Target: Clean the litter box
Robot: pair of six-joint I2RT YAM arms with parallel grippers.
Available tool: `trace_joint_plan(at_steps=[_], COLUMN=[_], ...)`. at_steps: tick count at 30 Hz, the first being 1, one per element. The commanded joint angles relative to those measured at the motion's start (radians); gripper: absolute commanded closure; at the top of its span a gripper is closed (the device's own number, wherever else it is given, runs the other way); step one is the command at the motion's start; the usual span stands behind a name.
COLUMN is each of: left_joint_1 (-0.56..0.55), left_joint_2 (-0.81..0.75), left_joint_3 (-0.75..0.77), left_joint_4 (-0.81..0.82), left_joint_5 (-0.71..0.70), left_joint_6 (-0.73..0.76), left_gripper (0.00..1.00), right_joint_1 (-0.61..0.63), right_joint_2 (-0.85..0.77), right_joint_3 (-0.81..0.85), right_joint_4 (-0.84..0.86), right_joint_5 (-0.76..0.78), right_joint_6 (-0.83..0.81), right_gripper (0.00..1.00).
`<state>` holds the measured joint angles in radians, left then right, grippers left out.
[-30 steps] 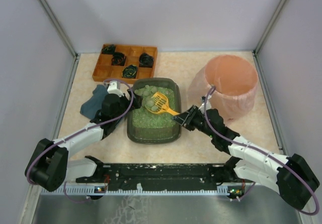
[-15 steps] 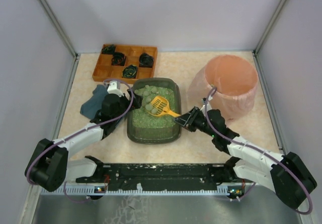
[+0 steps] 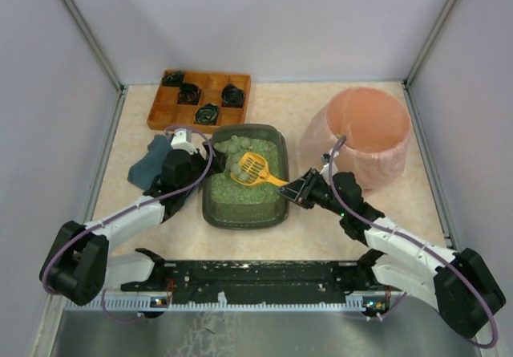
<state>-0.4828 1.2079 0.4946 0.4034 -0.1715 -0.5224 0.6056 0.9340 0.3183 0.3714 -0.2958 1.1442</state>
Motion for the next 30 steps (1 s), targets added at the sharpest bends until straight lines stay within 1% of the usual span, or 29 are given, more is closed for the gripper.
trace_joint_plan(at_steps=[1, 2, 5, 6, 8, 9, 10, 12, 13, 14, 16, 17, 18, 19, 21, 22, 23, 24, 25, 26, 27, 28, 29, 30], left_joint_1=[-0.005, -0.006, -0.005, -0.005, -0.006, -0.004, -0.006, -0.005, -0.005, -0.005, -0.006, -0.005, -0.005, -0.004, -0.006, -0.005, -0.005, -0.005, -0.005, -0.005, -0.005, -0.005, -0.005, -0.005], left_joint_2=[-0.003, -0.006, -0.008, -0.004, 0.002, 0.0, -0.003, -0.007, -0.005, -0.001, 0.002, 0.0, -0.004, -0.009, -0.011, -0.009, -0.003, 0.001, 0.003, 0.002, 0.0, -0.004, -0.005, -0.005], left_joint_3=[0.006, 0.004, -0.001, 0.002, 0.007, 0.008, 0.005, 0.0, 0.0, 0.002, 0.008, 0.008, 0.006, 0.002, -0.003, -0.002, 0.001, 0.006, 0.008, 0.008, 0.005, 0.003, 0.0, -0.001], left_joint_4=[0.015, 0.017, 0.026, 0.025, 0.016, 0.015, 0.015, 0.023, 0.027, 0.026, 0.016, 0.014, 0.014, 0.017, 0.026, 0.028, 0.027, 0.021, 0.016, 0.015, 0.015, 0.018, 0.023, 0.026], left_joint_5=[0.001, -0.002, -0.002, 0.0, 0.003, 0.002, -0.001, -0.002, 0.001, 0.005, 0.006, 0.004, 0.0, -0.004, -0.003, 0.0, 0.005, 0.008, 0.008, 0.005, 0.003, 0.001, 0.001, 0.002], left_joint_6=[0.004, 0.005, 0.007, 0.007, 0.006, 0.005, 0.005, 0.006, 0.006, 0.006, 0.005, 0.005, 0.004, 0.006, 0.006, 0.007, 0.006, 0.007, 0.005, 0.005, 0.004, 0.005, 0.004, 0.005], left_gripper=[0.05, 0.05, 0.05, 0.05, 0.05, 0.05, 0.05, 0.05, 0.05, 0.05, 0.05, 0.05, 0.05, 0.05, 0.05, 0.05, 0.05, 0.05, 0.05, 0.05, 0.05, 0.05, 0.05, 0.05], right_joint_1=[-0.031, -0.031, -0.012, -0.017, -0.041, -0.046, -0.046, -0.016, 0.005, 0.014, -0.007, -0.038, -0.05, -0.05, -0.02, -0.014, -0.018, -0.032, -0.048, -0.058, -0.059, -0.048, -0.026, -0.008], right_joint_2=[-0.103, -0.109, -0.007, 0.001, -0.075, -0.112, -0.114, -0.033, 0.012, 0.036, -0.014, -0.073, -0.088, -0.092, -0.037, -0.008, -0.004, -0.029, -0.07, -0.124, -0.132, -0.107, -0.053, -0.002], right_joint_3=[-0.037, -0.043, 0.038, 0.053, 0.016, -0.021, -0.037, 0.011, 0.046, 0.077, 0.057, -0.011, -0.047, -0.049, 0.005, 0.029, 0.04, 0.033, 0.001, -0.035, -0.052, -0.039, -0.011, 0.03], right_joint_4=[0.025, 0.062, 0.075, 0.04, -0.036, -0.013, 0.055, 0.096, 0.084, 0.044, -0.016, 0.016, 0.076, 0.106, 0.107, 0.097, 0.057, 0.012, -0.009, 0.017, 0.073, 0.11, 0.146, 0.146], right_joint_5=[0.067, 0.054, -0.094, -0.091, 0.032, 0.068, 0.058, -0.047, -0.094, -0.108, -0.023, 0.023, 0.026, 0.018, -0.058, -0.099, -0.104, -0.071, -0.011, 0.036, 0.032, -0.006, -0.056, -0.115], right_joint_6=[0.02, 0.027, -0.042, -0.054, -0.019, 0.014, 0.023, -0.018, -0.052, -0.078, -0.06, -0.001, 0.02, 0.028, -0.014, -0.044, -0.057, -0.06, -0.023, 0.008, 0.025, 0.024, 0.005, -0.028], right_gripper=[1.0, 1.0, 1.0, 1.0, 1.0, 1.0, 1.0, 1.0, 1.0, 1.0, 1.0, 1.0, 1.0, 1.0, 1.0, 1.0, 1.0, 1.0, 1.0, 1.0, 1.0, 1.0, 1.0, 1.0])
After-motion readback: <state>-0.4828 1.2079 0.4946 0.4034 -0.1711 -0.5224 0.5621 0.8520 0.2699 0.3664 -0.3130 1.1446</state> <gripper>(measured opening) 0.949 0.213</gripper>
